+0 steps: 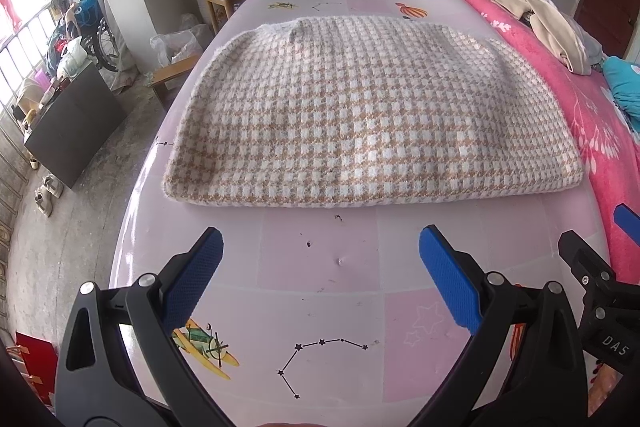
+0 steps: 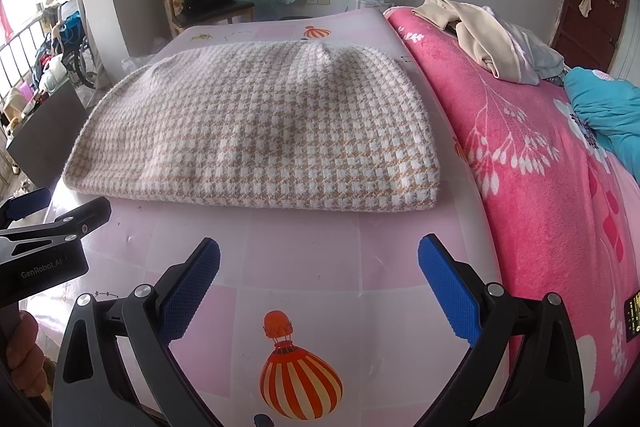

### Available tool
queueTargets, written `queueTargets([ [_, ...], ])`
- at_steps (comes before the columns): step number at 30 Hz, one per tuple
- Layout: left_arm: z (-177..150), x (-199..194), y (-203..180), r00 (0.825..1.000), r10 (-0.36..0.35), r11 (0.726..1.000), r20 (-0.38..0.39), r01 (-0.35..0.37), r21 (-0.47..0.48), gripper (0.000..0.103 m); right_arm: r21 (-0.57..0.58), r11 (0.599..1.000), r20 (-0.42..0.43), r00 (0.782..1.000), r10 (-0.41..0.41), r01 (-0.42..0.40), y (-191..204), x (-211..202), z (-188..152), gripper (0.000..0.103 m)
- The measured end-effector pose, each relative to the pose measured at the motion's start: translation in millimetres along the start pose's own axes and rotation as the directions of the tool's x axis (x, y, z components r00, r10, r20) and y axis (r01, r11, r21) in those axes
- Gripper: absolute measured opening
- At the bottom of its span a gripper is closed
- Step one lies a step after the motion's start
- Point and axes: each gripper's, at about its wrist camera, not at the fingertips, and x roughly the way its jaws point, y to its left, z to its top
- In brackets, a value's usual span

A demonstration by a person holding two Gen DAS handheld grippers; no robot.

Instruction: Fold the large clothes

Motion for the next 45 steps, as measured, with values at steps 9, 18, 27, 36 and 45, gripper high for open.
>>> queueTargets([
  [9, 0.3, 0.2, 1.4, 1.0, -0.002, 1.0, 0.0, 0.002, 0.0, 0.095, -0.002, 1.0, 0.0, 1.0, -0.001, 0.001, 0.7, -0.6, 0.4, 0.097],
  [18, 1.4, -1.7, 0.0, 1.0, -0.003, 1.0, 0.0, 0.003, -0.003, 0.095, -0.004, 1.0, -0.001, 1.0, -0.002, 0.002, 1.0, -1.6, 1.4, 0.097],
  [27, 1.2, -1.4, 0.5, 1.0, -0.003, 1.0, 0.001, 0.003, -0.005, 0.095, -0.006, 1.0, -0.003, 1.0, -0.003, 0.003, 0.8, -1.4, 1.1, 0.097],
  [36, 1.4, -1.7, 0.6, 1.0, -0.004, 1.0, 0.001, 0.004, -0.005, 0.095, -0.008, 1.0, -0.003, 1.0, -0.003, 0.003, 1.9, -1.1, 0.9, 0.097],
  [45, 2.5, -2.0, 1.6, 1.0, -0.004, 1.0, 0.001, 0.004, -0.01, 0.095, -0.01, 1.0, -0.001, 1.0, -0.007, 0.007, 2.8, -2.5, 1.0, 0.097],
])
